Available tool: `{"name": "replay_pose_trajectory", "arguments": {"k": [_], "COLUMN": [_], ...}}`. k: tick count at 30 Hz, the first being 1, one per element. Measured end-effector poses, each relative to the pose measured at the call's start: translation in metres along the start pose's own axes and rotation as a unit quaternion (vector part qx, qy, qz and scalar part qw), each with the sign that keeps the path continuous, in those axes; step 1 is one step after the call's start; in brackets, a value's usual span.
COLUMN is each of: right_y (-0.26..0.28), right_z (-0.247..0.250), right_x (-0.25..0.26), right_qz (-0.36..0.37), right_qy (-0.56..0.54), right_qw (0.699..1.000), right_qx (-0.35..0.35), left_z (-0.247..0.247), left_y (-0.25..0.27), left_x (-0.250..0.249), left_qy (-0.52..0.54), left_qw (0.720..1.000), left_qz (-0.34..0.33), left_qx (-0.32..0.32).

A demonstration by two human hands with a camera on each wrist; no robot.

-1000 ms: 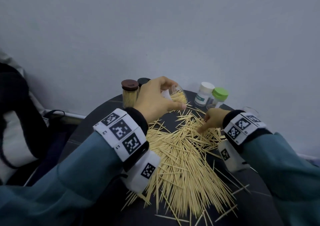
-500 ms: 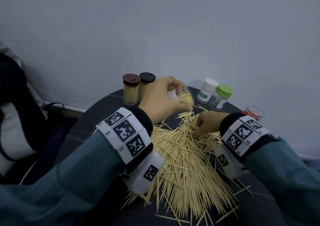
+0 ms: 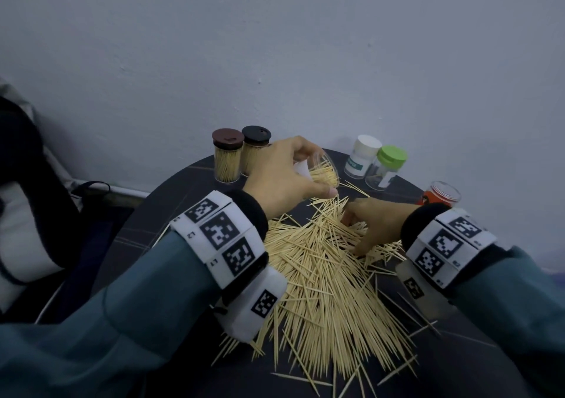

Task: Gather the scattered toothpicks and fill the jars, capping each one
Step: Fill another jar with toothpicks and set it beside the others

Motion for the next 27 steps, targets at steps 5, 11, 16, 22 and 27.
{"name": "replay_pose_trajectory", "arguments": {"k": [5, 11, 16, 22, 27], "right_y": [-0.003, -0.005, -0.003, 0.003, 0.011], "right_z": [-0.008, -0.012, -0.014, -0.013, -0.01], "right_x": [0.005, 0.011, 0.014, 0.01, 0.004], "right_qz": [0.011, 0.028, 0.035, 0.034, 0.038], "right_qy": [0.006, 0.034, 0.037, -0.012, -0.113], "right_qw": [1.0, 0.999, 0.999, 0.999, 0.992], "right_qx": [-0.015, -0.018, -0.007, 0.005, -0.029], "left_z": [-0.001, -0.002, -0.003, -0.003, -0.004], "left_y": [0.0, 0.0, -0.001, -0.001, -0.001], "left_x": [0.001, 0.002, 0.003, 0.004, 0.005], "left_qy": [-0.011, -0.021, -0.029, -0.028, -0.026], "left_qw": [1.0, 1.0, 1.0, 0.999, 1.0], "left_qz": [0.0, -0.008, -0.009, -0.014, -0.018], "left_qx": [0.0, 0.004, 0.004, 0.004, -0.001]}}
Point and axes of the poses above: each hand's wrist, its own y-axis away from the middle knuckle, its own z-axis out of the back of the hand, x = y × z, the point moved 1 cm from there along -y, towards the middle knuckle, and after that the axes turned 10 degrees about -x, right-handed, at the moved point
